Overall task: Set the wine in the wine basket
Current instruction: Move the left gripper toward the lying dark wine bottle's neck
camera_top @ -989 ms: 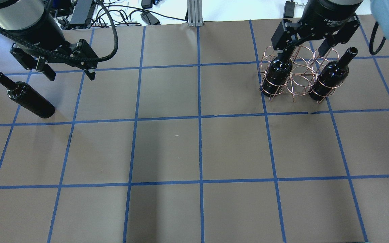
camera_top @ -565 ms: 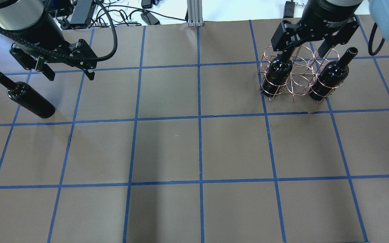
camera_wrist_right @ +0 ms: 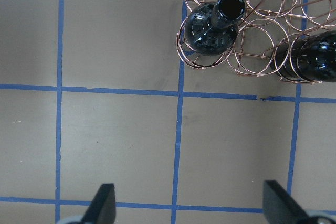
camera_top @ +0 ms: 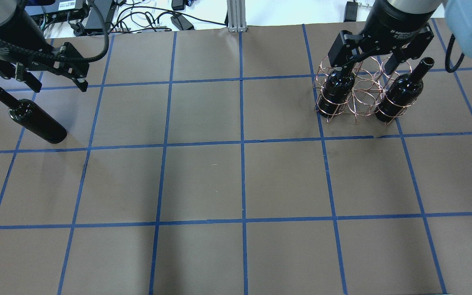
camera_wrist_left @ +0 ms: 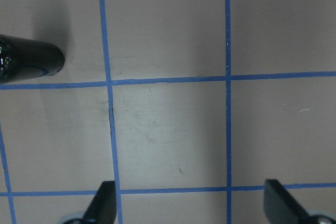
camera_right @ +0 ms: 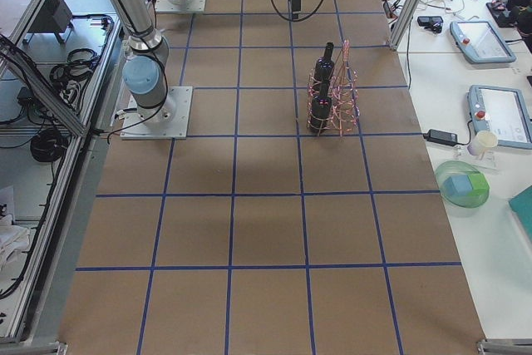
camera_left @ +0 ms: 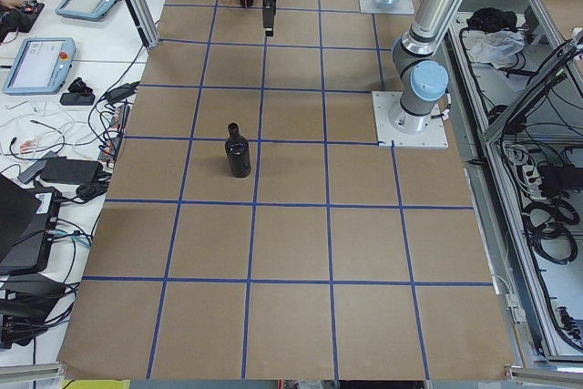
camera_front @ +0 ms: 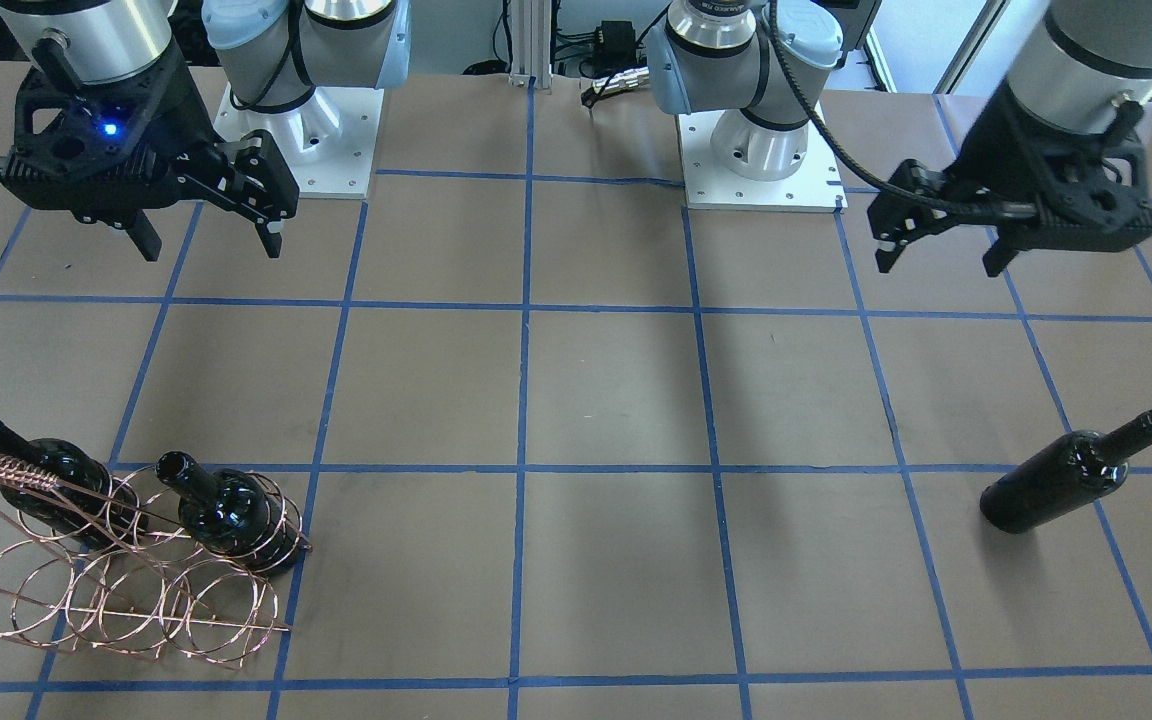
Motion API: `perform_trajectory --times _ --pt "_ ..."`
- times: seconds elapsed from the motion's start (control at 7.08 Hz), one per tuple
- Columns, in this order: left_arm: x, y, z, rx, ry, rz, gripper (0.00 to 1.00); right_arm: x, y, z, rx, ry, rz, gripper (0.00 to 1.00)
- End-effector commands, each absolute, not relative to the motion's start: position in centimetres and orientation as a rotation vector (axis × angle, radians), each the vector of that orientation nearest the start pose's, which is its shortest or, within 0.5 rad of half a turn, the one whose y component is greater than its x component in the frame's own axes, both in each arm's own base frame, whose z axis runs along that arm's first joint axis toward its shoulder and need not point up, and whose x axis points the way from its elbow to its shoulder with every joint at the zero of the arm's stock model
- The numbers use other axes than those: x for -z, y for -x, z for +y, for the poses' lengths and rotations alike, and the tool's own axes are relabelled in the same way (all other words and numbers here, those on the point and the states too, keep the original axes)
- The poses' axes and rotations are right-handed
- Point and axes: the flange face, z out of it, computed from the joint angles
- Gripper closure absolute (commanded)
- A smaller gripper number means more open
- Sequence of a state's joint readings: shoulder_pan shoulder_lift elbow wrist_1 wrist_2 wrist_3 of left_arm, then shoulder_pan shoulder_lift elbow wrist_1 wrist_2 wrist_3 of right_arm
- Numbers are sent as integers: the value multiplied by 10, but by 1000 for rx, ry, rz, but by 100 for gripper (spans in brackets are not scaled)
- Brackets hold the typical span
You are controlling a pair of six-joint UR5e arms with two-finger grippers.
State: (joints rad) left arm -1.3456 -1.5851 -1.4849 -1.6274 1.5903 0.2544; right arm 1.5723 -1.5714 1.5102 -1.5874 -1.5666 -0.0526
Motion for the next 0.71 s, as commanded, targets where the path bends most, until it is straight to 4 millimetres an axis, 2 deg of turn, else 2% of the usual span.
perform_trajectory --times 0.0,0.28,0.42,0.56 --pt "-518 -42 -531 82 10 3105 0 -521 -135 -497 125 84 3135 0" --pt "-518 -91 -542 105 -15 3093 0 -524 -135 -494 130 87 3132 0" --pt "-519 -114 -546 105 -102 3079 0 -523 -135 -494 128 85 3128 0" --pt "-513 -144 -549 88 -79 3079 0 -522 -136 -494 123 89 3129 0"
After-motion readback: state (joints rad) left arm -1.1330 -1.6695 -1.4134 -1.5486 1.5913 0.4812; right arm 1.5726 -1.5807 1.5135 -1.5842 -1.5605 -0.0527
